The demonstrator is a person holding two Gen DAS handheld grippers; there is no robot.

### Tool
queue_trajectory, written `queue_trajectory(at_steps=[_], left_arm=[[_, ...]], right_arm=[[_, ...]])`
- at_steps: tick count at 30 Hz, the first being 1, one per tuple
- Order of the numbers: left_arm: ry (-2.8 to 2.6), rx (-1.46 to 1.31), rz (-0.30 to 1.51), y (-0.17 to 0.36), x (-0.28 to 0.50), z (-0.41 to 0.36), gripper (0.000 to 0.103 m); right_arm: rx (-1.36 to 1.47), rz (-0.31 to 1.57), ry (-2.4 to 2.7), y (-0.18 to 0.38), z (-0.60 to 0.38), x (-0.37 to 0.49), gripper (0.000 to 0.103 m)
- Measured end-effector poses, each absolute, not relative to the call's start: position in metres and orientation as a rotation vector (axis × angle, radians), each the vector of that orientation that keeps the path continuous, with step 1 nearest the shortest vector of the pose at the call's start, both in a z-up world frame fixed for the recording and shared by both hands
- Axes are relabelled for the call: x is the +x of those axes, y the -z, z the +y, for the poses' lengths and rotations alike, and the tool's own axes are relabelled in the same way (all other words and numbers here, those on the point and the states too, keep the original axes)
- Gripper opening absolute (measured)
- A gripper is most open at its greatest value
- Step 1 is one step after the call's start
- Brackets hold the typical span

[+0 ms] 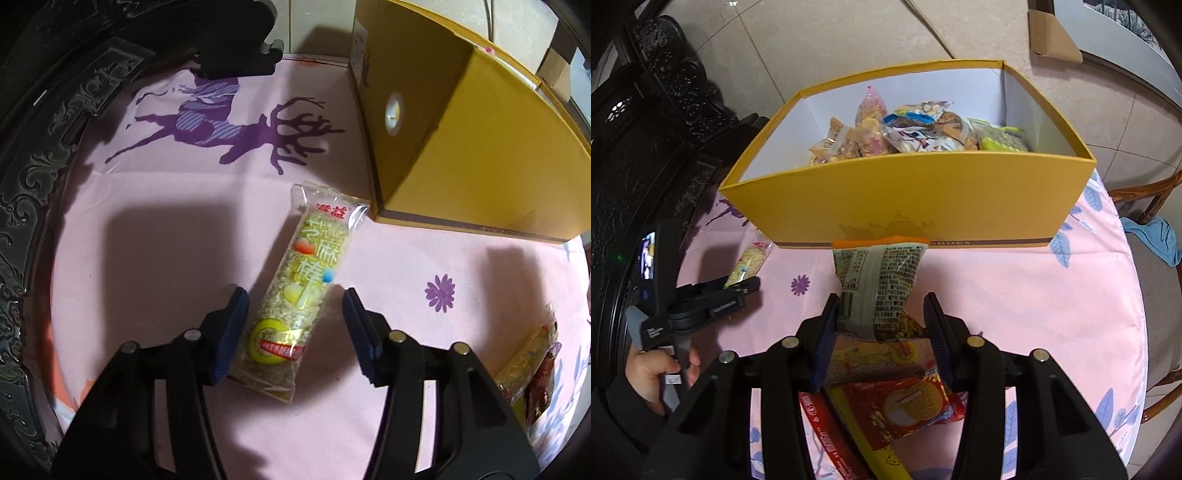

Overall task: Organize snacks
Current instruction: 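Grasp the green sesame-stick bar with the left gripper while the right grasps the tan paper bag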

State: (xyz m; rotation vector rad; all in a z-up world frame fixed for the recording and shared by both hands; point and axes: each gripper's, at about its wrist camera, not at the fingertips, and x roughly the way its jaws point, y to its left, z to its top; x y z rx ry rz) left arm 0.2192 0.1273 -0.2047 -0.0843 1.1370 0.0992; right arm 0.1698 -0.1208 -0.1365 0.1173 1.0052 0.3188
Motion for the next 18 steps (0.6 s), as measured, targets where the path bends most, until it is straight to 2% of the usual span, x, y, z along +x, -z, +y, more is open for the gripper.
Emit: queue_trajectory(at_steps=[2, 5, 18], left_arm=[[-0.098, -0.093, 1.131, 0.205, 0.217, 0.125, 0.051], [-0.074, -0.081, 1.125, 0.203, 0.211, 0.114, 0.029], [0.026, -0.140, 1.150, 0.198, 0.166, 0.064, 0.029]], right_arm=[[0.115, 1.005, -0.326, 0.135, -0.120, 0.167, 0.046], [0.120, 1.001, -0.323, 0.132, -0.121, 0.165, 0.046], [0.138, 0.978, -0.289, 0.123, -0.142, 0.149, 0.046]])
